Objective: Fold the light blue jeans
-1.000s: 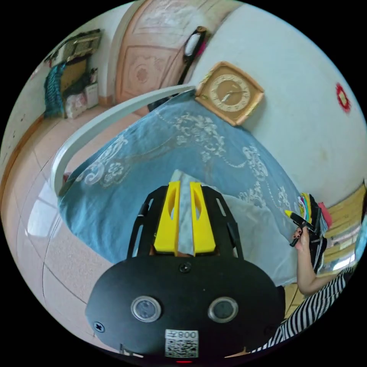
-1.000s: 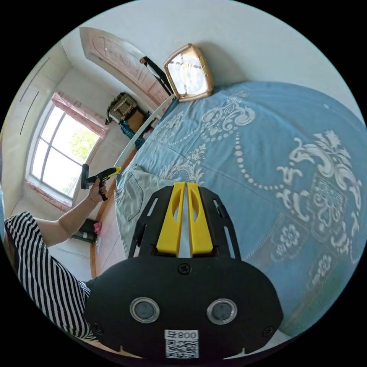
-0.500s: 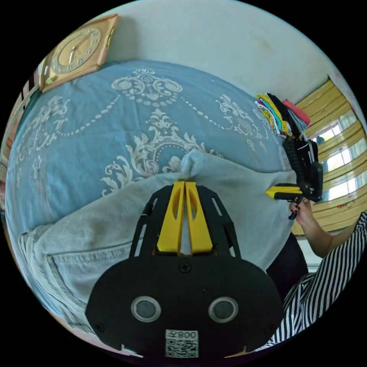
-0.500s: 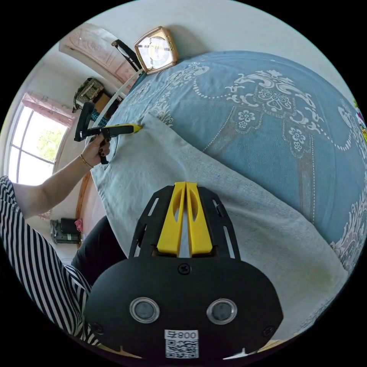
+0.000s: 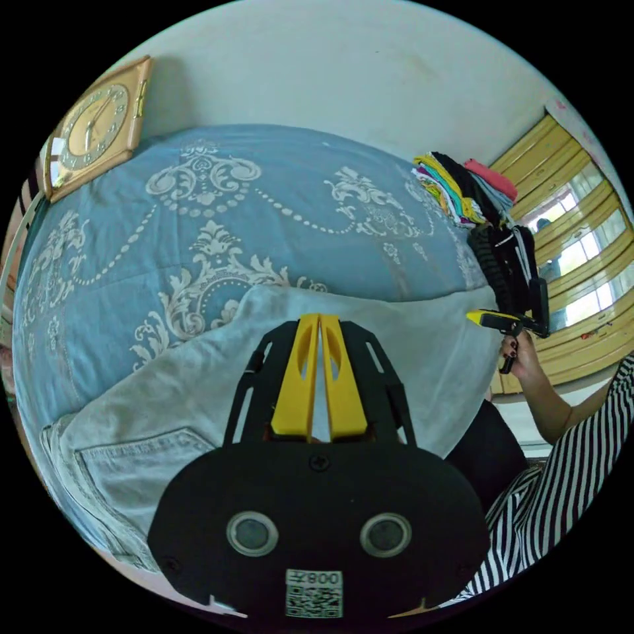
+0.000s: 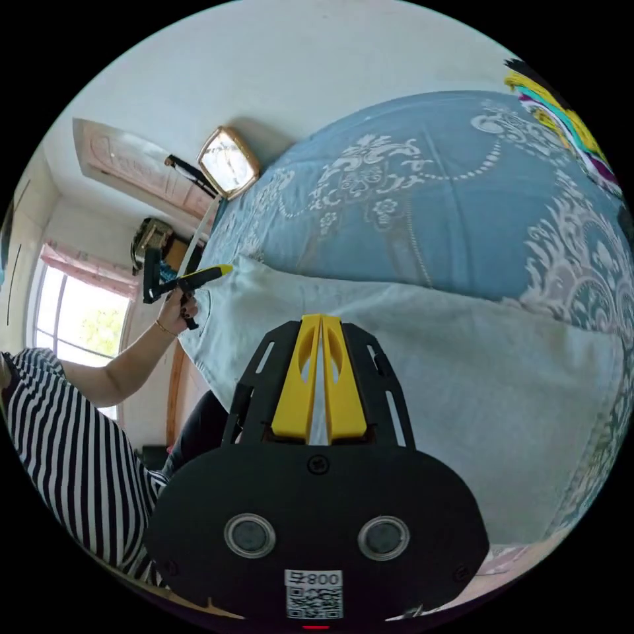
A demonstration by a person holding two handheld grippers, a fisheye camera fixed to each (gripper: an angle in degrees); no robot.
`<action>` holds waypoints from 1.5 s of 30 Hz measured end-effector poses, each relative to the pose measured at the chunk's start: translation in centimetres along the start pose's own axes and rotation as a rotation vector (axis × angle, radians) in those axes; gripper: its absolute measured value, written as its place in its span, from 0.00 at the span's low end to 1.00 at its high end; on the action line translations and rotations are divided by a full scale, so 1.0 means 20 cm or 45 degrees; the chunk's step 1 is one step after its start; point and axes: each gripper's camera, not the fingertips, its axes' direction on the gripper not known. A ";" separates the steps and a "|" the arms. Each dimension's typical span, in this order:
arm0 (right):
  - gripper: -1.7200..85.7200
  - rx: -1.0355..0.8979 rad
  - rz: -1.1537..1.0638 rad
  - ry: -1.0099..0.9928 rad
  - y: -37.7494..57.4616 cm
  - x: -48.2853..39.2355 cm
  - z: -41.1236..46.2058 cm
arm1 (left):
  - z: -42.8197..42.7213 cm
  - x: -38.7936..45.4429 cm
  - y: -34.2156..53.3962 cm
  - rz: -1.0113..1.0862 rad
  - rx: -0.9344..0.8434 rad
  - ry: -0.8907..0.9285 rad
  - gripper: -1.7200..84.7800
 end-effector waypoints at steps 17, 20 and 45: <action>0.08 0.460 0.704 0.057 1.18 0.65 -1.12 | 0.86 1.81 -0.52 0.598 -0.356 0.451 0.08; 0.10 0.520 0.752 0.079 1.30 0.70 -1.25 | 1.05 2.21 -0.48 0.813 -0.476 0.405 0.10; 0.06 0.532 0.747 -0.129 1.77 0.92 -1.61 | 1.51 3.28 -0.76 0.932 -0.608 0.218 0.06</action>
